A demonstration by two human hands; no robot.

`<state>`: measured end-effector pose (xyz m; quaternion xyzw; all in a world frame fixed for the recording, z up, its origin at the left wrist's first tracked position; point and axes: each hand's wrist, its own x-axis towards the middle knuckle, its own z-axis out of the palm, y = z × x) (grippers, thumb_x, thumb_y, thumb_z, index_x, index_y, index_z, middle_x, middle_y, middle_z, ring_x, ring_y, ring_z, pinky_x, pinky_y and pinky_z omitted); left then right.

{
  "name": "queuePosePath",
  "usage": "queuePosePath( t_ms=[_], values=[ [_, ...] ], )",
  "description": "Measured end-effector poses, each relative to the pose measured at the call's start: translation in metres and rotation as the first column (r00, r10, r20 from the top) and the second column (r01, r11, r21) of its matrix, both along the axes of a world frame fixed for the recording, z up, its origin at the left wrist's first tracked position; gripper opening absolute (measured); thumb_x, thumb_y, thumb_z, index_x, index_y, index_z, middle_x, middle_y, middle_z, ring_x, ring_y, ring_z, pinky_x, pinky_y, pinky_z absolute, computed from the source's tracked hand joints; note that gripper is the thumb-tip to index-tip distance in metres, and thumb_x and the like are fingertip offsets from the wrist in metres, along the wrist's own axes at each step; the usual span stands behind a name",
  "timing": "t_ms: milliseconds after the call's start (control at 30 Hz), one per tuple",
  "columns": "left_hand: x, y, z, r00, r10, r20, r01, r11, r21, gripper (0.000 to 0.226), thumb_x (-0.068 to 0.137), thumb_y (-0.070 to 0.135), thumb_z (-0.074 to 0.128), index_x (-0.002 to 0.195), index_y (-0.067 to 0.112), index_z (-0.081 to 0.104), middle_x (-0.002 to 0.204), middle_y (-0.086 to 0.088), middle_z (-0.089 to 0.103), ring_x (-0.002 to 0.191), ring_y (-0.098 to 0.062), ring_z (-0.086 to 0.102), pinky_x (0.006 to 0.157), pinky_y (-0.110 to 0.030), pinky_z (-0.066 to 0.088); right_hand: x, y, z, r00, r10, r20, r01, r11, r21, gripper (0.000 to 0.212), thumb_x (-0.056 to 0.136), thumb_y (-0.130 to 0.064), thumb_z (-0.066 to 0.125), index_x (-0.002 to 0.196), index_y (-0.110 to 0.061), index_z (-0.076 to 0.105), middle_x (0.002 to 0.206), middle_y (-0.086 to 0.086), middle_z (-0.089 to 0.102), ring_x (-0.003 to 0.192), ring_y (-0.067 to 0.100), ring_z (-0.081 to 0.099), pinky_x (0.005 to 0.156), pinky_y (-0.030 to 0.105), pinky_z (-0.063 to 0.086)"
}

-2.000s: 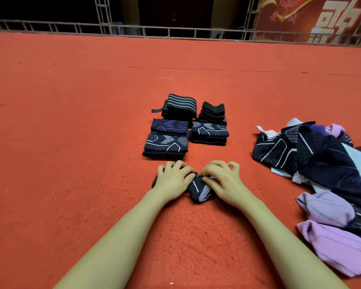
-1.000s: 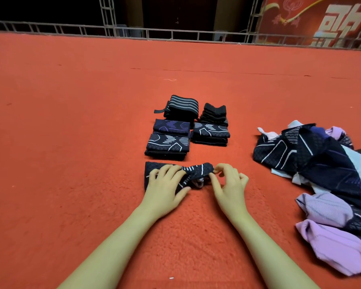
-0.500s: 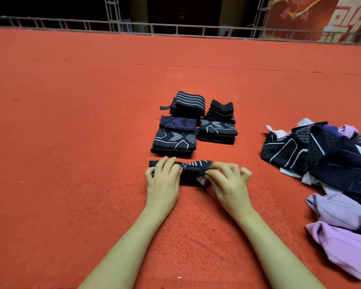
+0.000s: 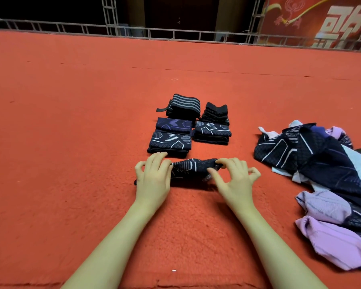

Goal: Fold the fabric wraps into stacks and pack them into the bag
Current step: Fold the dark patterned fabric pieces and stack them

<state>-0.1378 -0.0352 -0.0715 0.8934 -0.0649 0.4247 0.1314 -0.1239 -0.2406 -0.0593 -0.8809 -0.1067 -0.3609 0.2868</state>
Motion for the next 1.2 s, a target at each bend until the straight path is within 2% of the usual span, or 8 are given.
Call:
queuePosePath(
  t_ms=[67, 300, 400, 500, 667, 900, 1067, 1200],
  values=[
    [-0.001, -0.001, 0.009, 0.999, 0.03, 0.025, -0.03, 1.0, 0.005, 0.022, 0.089, 0.023, 0.045, 0.089, 0.014, 0.065, 0.113, -0.001, 0.064, 0.108, -0.017, 0.048, 0.082, -0.036, 0.025, 0.0, 0.008, -0.002, 0.999, -0.05, -0.016, 0.05, 0.999, 0.014, 0.036, 0.077, -0.057, 0.052, 0.093, -0.026, 0.063, 0.09, -0.015, 0.059, 0.089, 0.008, 0.049, 0.074, 0.028, 0.013],
    [0.007, 0.002, 0.046, 0.977, 0.005, 0.212, -0.05, 0.977, 0.206, 0.019, 0.082, 0.023, 0.047, 0.074, 0.012, 0.06, 0.111, -0.007, 0.065, 0.109, -0.024, 0.046, 0.084, -0.039, 0.027, 0.002, 0.014, 0.022, 0.995, -0.051, 0.088, 0.029, 0.971, 0.236, 0.027, 0.08, -0.018, 0.051, 0.105, -0.019, 0.061, 0.09, -0.014, 0.057, 0.085, 0.01, 0.051, 0.076, 0.028, 0.017],
    [0.023, 0.006, 0.04, 0.992, 0.086, 0.093, -0.107, 0.961, 0.256, 0.016, 0.076, 0.024, 0.059, 0.084, 0.01, 0.064, 0.118, -0.01, 0.062, 0.109, -0.027, 0.042, 0.083, -0.041, 0.028, 0.009, 0.01, 0.024, 0.999, -0.034, 0.01, 0.032, 0.986, 0.161, 0.029, 0.084, -0.02, 0.055, 0.113, -0.021, 0.06, 0.098, -0.009, 0.062, 0.091, 0.016, 0.055, 0.075, 0.029, 0.016],
    [0.03, 0.0, 0.024, 0.99, 0.135, -0.036, -0.118, 0.946, 0.301, 0.033, 0.069, 0.02, 0.068, 0.101, 0.013, 0.064, 0.126, -0.012, 0.057, 0.11, -0.03, 0.042, 0.082, -0.041, 0.029, 0.015, 0.008, 0.007, 0.991, -0.011, -0.13, 0.017, 0.999, 0.039, 0.032, 0.088, -0.03, 0.056, 0.119, -0.023, 0.059, 0.114, -0.004, 0.058, 0.103, 0.02, 0.05, 0.078, 0.026, 0.013],
    [0.014, -0.018, -0.002, 0.991, -0.077, -0.107, 0.106, 0.948, 0.301, 0.034, 0.082, 0.036, 0.044, 0.098, 0.018, 0.067, 0.117, -0.003, 0.064, 0.107, -0.022, 0.046, 0.083, -0.038, 0.03, 0.008, 0.006, -0.017, 0.993, 0.011, -0.116, -0.015, 0.999, -0.033, 0.03, 0.079, -0.037, 0.055, 0.105, -0.021, 0.058, 0.099, -0.005, 0.057, 0.09, 0.019, 0.052, 0.074, 0.025, 0.015],
    [0.013, -0.017, -0.024, 0.978, -0.048, -0.201, 0.077, 0.987, 0.141, 0.028, 0.072, 0.032, 0.065, 0.097, 0.021, 0.07, 0.106, 0.002, 0.067, 0.104, -0.017, 0.046, 0.083, -0.035, 0.027, 0.02, 0.011, -0.026, 0.974, 0.028, -0.227, -0.038, 0.998, -0.04, 0.042, 0.086, -0.029, 0.066, 0.126, -0.023, 0.054, 0.127, -0.007, 0.052, 0.107, 0.015, 0.046, 0.077, 0.025, 0.015],
    [0.011, -0.018, -0.024, 0.98, -0.03, -0.198, 0.056, 0.99, 0.128, 0.025, 0.084, 0.03, 0.046, 0.081, 0.02, 0.068, 0.107, 0.003, 0.067, 0.107, -0.017, 0.046, 0.083, -0.035, 0.028, 0.031, 0.017, -0.03, 0.98, 0.032, -0.199, -0.035, 0.999, -0.013, 0.031, 0.085, -0.048, 0.049, 0.095, -0.025, 0.066, 0.114, -0.006, 0.056, 0.102, 0.015, 0.043, 0.078, 0.024, 0.011],
    [0.007, -0.019, -0.022, 0.983, -0.006, -0.185, 0.016, 0.998, 0.054, 0.021, 0.087, 0.023, 0.043, 0.089, 0.016, 0.062, 0.111, 0.001, 0.063, 0.105, -0.018, 0.047, 0.082, -0.034, 0.027, 0.025, 0.012, -0.029, 0.994, -0.065, -0.082, 0.075, 0.989, 0.124, 0.031, 0.087, -0.043, 0.044, 0.082, -0.021, 0.065, 0.104, -0.002, 0.056, 0.097, 0.014, 0.041, 0.078, 0.026, 0.015]
  ],
)
